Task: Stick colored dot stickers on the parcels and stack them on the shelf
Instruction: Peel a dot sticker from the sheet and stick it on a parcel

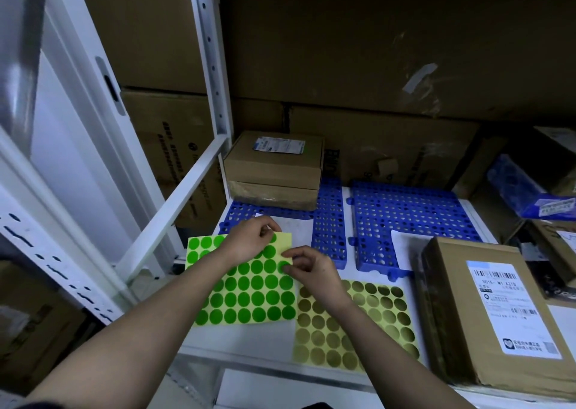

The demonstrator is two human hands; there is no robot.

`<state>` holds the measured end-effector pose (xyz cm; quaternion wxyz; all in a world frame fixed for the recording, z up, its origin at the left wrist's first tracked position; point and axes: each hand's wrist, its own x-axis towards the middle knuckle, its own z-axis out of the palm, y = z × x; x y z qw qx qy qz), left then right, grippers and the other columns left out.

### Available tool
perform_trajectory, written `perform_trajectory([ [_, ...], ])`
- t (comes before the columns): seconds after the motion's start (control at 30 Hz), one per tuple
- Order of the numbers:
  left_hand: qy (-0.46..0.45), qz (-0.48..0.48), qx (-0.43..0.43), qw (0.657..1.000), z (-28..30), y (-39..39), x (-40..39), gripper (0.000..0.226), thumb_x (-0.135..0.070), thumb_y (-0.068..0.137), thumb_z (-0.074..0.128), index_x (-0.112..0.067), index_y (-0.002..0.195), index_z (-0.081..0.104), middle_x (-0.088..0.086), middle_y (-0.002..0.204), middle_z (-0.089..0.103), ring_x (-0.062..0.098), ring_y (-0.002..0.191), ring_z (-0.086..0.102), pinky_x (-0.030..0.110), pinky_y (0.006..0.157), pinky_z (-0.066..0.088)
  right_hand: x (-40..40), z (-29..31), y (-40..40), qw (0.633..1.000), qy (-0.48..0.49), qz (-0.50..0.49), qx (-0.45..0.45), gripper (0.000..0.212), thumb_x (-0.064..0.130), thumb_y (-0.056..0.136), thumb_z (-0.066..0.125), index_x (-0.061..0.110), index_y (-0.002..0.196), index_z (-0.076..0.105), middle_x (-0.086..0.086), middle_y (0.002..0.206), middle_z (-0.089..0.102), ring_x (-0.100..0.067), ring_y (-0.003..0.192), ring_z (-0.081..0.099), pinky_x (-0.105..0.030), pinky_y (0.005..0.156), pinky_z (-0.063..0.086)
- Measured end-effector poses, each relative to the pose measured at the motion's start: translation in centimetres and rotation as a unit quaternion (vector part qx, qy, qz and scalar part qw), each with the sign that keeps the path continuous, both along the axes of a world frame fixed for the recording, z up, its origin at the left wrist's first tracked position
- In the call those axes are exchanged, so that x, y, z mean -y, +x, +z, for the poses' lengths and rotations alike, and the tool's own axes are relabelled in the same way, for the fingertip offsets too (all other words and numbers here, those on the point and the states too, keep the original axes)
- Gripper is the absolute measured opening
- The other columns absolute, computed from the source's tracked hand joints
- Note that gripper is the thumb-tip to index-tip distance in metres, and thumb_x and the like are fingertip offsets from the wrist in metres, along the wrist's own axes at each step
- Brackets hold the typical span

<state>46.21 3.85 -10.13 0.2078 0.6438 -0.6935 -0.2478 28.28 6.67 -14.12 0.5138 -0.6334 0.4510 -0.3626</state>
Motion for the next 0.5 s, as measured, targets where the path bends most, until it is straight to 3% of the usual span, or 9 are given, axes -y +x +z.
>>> perform_trajectory([
  [0.1,-0.001,-0.001,-0.004,1.000,-0.2,0.0,-0.1,0.019,-0.016,0.098,0.046,-0.024,0.104,0.062,0.010,0.092,0.067,0.028,0.074,0.060,0.036,0.062,0.044,0.0,-0.2,0.0,1.000,0.002,-0.006,-0.003,0.018,0.009,0.082,0.073,0.026,0.085,0.068,0.005,0.074,0.071,-0.003,0.074,0.066,-0.018,0.070,0.051],
  [0.27,-0.006,-0.002,0.009,1.000,-0.2,-0.2,-0.2,0.021,-0.014,0.097,0.048,-0.020,0.110,0.062,-0.003,0.087,0.060,0.011,0.070,0.053,0.031,0.064,0.043,0.1,-0.6,0.1,1.000,0.002,-0.012,-0.020,0.018,0.008,0.084,0.070,0.024,0.078,0.065,0.006,0.081,0.072,-0.004,0.081,0.068,-0.024,0.078,0.054],
  [0.37,-0.009,-0.024,0.049,0.998,-0.4,-0.2,-0.4,0.023,-0.014,0.096,0.048,-0.022,0.113,0.061,-0.002,0.103,0.061,0.013,0.084,0.058,0.033,0.073,0.047,0.0,-0.6,0.4,0.999,0.015,0.005,-0.040,0.023,0.007,0.085,0.069,0.027,0.074,0.063,0.012,0.079,0.066,0.005,0.074,0.061,-0.016,0.074,0.048],
  [0.5,-0.031,-0.050,0.113,0.992,-1.0,-0.3,-1.2,0.025,-0.015,0.095,0.047,-0.023,0.116,0.058,-0.002,0.119,0.057,0.016,0.108,0.055,0.035,0.092,0.040,-0.5,-0.2,0.6,0.995,0.092,0.017,-0.034,0.019,0.010,0.087,0.066,0.024,0.075,0.063,0.012,0.080,0.062,0.001,0.073,0.057,-0.009,0.060,0.042],
])
